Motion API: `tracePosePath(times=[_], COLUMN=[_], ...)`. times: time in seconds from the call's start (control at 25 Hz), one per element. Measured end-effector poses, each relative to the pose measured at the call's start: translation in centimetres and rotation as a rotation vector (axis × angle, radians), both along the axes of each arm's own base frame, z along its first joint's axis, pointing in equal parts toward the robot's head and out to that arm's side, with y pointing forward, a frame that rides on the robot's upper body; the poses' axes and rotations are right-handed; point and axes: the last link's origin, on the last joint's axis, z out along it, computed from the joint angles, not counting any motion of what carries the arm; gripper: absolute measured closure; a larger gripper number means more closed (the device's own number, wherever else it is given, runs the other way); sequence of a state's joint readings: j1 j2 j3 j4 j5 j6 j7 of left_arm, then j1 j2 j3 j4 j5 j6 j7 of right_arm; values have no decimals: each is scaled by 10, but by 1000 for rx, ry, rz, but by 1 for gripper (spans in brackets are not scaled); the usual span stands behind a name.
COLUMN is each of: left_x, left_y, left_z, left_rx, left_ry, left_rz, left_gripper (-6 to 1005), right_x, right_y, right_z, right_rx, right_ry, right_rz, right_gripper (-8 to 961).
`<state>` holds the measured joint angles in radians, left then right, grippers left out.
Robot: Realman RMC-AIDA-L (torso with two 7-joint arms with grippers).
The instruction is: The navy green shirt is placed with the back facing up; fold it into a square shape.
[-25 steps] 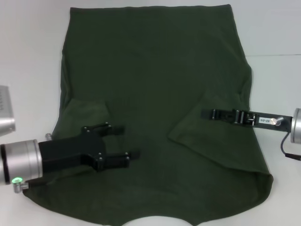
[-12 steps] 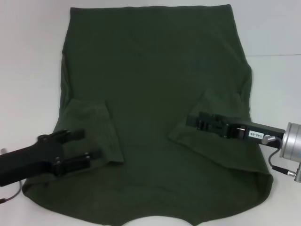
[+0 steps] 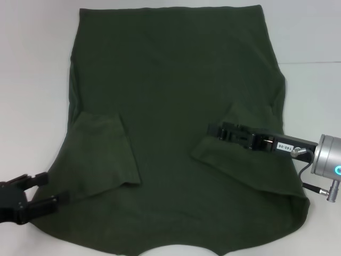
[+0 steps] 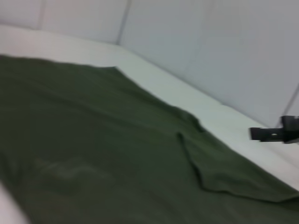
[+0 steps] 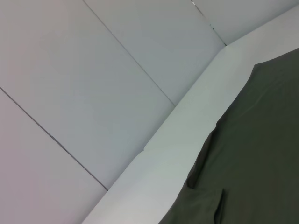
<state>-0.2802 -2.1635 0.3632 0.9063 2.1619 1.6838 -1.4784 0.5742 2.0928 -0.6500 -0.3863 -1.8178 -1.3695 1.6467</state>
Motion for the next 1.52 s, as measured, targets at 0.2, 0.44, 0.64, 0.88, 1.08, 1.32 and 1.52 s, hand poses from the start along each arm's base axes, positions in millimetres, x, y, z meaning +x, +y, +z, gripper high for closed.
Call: tracePosePath(times=[0.2, 0.44, 0.64, 0.88, 1.08, 1.32, 1.52], left_x=[-14, -25, -32, -38, -39, -38, -36], left_y=[-7, -14, -17, -20, -22, -25, -25], left_z=[6, 6, 7, 1, -4, -9, -12], left_rx=[7, 7, 24, 8, -12, -46, -70], left_ry=[-18, -23, -37, -41, -43, -37, -38], left_rz=[129, 210, 262, 317, 326, 321, 309], left_gripper=[149, 151, 153, 156, 158, 160, 162], right_x=[-2, -3, -3, -2, -2, -2, -2], right_y=[3, 5, 6, 7, 8, 8, 7], right_z=[0, 1, 2, 4, 6, 6, 6], right_rx=[1, 7, 11, 18, 21, 20, 18], right_ry=[-2, -2, -6, -9, -11, -10, -7], right_rz=[4, 2, 2, 4, 5, 7, 8], right_gripper=[72, 73, 74, 75, 76, 77, 78])
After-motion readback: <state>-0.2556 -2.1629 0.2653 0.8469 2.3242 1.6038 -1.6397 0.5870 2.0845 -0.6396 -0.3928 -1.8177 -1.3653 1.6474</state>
